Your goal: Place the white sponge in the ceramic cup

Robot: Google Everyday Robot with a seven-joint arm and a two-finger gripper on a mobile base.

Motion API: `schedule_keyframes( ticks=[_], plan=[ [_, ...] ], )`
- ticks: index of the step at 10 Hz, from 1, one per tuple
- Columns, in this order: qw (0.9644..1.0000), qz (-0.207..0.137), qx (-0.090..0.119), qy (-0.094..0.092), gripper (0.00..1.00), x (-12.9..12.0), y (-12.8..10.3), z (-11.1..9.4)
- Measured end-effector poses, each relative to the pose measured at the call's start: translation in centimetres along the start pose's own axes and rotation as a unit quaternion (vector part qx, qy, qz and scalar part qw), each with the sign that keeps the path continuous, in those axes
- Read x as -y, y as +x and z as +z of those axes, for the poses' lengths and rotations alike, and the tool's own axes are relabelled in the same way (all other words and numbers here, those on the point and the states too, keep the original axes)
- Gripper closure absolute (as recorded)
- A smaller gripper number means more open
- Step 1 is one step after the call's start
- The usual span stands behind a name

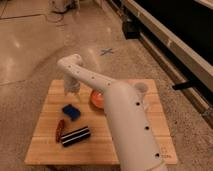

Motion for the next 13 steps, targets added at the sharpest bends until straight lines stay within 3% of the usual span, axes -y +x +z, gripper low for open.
schedule_keyframes(
  ticks=[8, 10, 13],
  plan=[
    [1.0, -0.006, 0.0, 0.0, 0.36, 0.1, -0.1, 0.1],
    [0.9979, -0.063, 0.0, 0.011, 0.36, 1.8, -1.4, 0.9],
    [0.987, -0.16, -0.004, 0.021, 0.36, 3.9, -3.5, 2.0]
  ],
)
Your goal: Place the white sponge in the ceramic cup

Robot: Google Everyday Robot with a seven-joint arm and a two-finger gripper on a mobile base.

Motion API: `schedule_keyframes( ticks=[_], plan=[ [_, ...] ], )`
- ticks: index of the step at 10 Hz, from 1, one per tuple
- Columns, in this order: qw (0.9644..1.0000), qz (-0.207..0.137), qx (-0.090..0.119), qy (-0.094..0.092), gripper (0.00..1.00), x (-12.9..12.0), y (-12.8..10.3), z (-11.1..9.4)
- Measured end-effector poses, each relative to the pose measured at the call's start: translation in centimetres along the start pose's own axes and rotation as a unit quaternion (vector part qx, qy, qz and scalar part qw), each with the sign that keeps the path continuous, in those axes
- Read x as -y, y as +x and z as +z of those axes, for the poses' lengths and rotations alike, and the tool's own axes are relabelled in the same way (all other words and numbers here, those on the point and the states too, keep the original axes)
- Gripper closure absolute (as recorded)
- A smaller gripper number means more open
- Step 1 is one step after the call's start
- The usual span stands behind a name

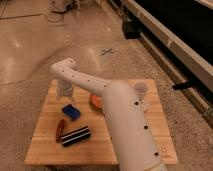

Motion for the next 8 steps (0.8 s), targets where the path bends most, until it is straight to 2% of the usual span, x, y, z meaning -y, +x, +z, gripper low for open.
schedule_keyframes(
  ticks=[3, 6, 8],
  plan=[
    [0.9978, -0.063, -0.004, -0.024, 0.36, -0.3, -0.5, 1.1],
    [0.9952, -0.084, -0.008, -0.051, 0.36, -1.4, -0.2, 1.4],
    [0.9938, -0.093, -0.003, -0.062, 0.36, -1.5, -0.5, 1.8]
  ],
)
